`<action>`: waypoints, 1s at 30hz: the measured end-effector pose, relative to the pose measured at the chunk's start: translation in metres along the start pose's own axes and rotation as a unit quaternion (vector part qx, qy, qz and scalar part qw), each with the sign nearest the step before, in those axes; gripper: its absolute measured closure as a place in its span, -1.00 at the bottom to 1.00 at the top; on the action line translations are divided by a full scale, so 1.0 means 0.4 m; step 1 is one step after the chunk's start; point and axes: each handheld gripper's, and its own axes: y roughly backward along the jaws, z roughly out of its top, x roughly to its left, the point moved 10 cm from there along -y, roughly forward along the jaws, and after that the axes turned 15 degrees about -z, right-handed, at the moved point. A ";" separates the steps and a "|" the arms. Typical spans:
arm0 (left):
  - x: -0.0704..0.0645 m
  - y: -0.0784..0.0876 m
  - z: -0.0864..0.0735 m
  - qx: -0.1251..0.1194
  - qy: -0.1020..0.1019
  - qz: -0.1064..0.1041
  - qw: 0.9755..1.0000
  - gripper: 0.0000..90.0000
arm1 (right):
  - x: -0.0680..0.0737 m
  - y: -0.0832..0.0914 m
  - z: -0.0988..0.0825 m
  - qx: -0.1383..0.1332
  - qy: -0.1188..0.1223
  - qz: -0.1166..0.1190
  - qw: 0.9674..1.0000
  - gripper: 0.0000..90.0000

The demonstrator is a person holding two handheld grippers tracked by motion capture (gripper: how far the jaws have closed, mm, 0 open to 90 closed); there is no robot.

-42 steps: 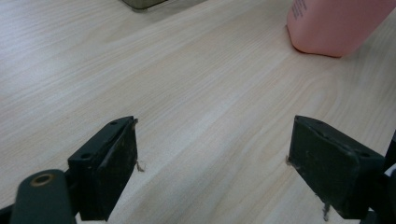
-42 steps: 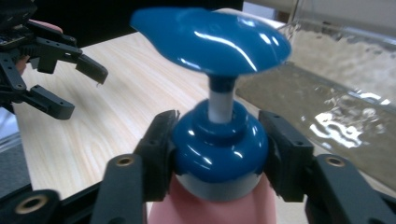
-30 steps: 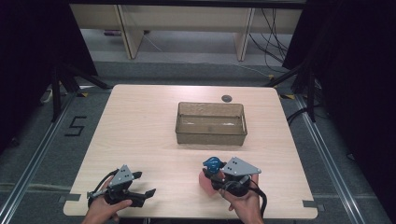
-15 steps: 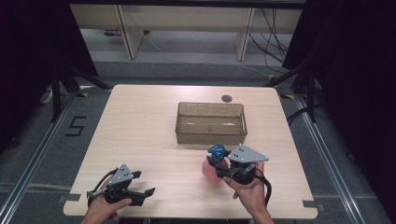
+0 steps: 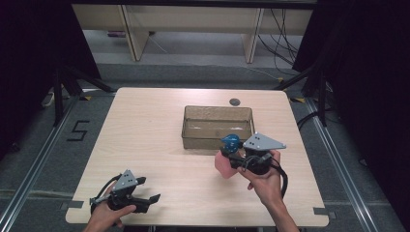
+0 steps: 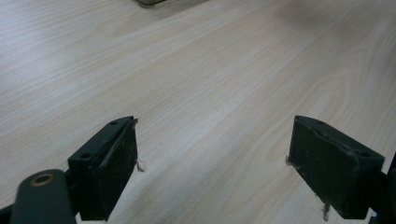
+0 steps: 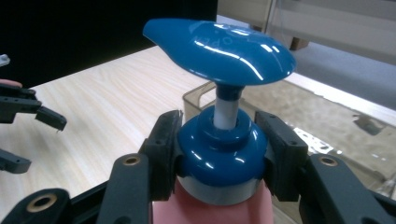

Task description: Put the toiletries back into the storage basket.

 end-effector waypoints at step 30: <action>0.000 -0.003 0.002 0.002 -0.003 0.001 1.000 -0.67 | -0.120 -0.054 0.110 -0.019 -0.025 -0.048 0.998 0.18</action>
